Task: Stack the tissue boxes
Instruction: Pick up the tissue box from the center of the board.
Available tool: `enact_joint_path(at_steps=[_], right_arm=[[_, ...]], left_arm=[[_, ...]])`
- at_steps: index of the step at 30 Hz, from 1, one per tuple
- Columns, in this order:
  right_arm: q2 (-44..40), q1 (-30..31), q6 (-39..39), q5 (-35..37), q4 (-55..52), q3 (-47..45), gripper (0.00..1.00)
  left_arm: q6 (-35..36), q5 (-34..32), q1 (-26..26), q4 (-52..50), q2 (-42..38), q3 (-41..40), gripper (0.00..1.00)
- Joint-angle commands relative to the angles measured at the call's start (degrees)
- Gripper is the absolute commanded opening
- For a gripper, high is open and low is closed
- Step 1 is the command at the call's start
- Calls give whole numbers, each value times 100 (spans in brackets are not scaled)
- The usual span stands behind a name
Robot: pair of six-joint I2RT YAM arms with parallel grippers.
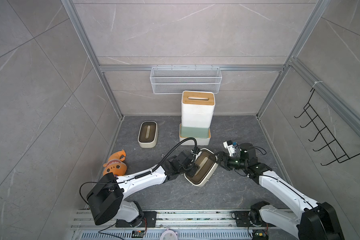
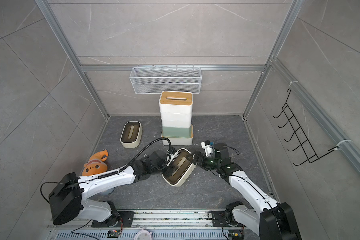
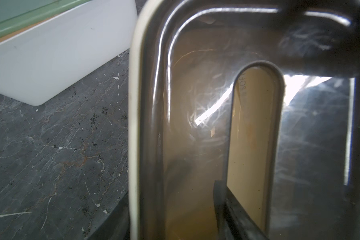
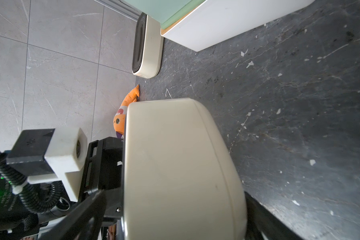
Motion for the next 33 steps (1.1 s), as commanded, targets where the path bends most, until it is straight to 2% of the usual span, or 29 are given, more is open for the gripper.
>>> enact_joint_path(at_steps=[1,20,26,33], right_arm=[[-48,38,-168,-195,-34,239,100],[-70,35,-558,-278,-476,351,89],[-32,37,-555,-413,-430,370,80],[-71,35,-567,-519,-435,384,76]], left_arm=[[447,363,-40,537,-269,-29,46],[663,400,-34,331,-131,62,46],[663,363,-32,339,-31,56,47],[641,362,2,349,45,71,47]])
